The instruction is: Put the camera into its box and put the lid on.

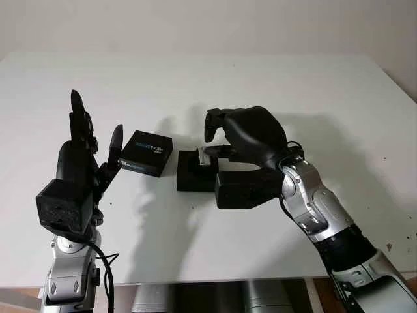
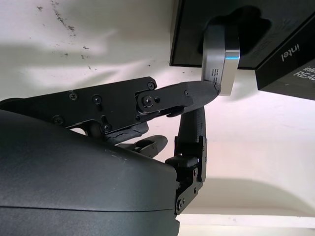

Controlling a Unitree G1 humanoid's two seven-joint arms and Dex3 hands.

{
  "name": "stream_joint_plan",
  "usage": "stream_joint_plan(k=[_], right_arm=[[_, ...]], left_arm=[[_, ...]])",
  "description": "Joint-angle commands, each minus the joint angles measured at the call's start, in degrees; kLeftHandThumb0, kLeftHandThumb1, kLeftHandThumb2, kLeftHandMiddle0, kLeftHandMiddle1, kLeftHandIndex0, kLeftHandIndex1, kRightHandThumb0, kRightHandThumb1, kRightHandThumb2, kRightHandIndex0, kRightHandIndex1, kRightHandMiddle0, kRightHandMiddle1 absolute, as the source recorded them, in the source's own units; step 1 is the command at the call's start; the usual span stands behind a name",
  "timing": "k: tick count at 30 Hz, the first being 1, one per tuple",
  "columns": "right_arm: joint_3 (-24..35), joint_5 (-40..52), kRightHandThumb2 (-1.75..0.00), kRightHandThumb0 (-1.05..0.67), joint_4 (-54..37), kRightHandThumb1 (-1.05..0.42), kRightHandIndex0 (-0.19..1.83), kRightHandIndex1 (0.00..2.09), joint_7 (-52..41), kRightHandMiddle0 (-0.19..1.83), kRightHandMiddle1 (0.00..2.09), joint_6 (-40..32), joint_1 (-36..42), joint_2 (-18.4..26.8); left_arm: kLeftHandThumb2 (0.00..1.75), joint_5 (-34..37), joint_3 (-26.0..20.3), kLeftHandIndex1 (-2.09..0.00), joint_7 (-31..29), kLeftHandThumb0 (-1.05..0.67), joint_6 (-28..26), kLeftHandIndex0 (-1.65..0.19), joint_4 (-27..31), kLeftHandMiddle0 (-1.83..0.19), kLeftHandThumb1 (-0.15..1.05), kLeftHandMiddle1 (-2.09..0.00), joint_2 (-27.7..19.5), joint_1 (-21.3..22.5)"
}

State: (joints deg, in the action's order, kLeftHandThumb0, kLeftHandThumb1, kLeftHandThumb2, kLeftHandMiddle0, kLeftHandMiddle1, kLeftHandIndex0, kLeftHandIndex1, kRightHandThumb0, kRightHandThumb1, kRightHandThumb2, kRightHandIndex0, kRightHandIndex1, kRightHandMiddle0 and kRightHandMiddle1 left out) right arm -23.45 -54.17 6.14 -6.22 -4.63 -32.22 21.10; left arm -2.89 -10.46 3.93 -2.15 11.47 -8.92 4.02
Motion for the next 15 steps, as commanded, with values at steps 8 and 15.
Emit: stream_joint_plan(k=[8, 15], right_arm=[[-0.09, -1.82, -0.06, -0.50, -3.23, -1.01, 0.45, 0.05, -2.11, 0.26, 1.05, -1.53, 1.28, 0.99], [0.42, -2.69, -0.05, -0.50, -6.85, -1.01, 0.45, 0.05, -1.75, 0.30, 0.94, -1.80, 3.16, 1.04]], left_arm=[[0.48, 0.86, -0.33, -0.03, -0.64, -0.56, 0.07, 0.18, 1.11, 0.16, 1.05, -0.05, -0.32, -0.29], [0.48, 0.58, -0.21, -0.03, -0.32, -0.56, -0.90, 0.18, 1.78, 0.15, 1.05, -0.05, -0.07, -0.35]])
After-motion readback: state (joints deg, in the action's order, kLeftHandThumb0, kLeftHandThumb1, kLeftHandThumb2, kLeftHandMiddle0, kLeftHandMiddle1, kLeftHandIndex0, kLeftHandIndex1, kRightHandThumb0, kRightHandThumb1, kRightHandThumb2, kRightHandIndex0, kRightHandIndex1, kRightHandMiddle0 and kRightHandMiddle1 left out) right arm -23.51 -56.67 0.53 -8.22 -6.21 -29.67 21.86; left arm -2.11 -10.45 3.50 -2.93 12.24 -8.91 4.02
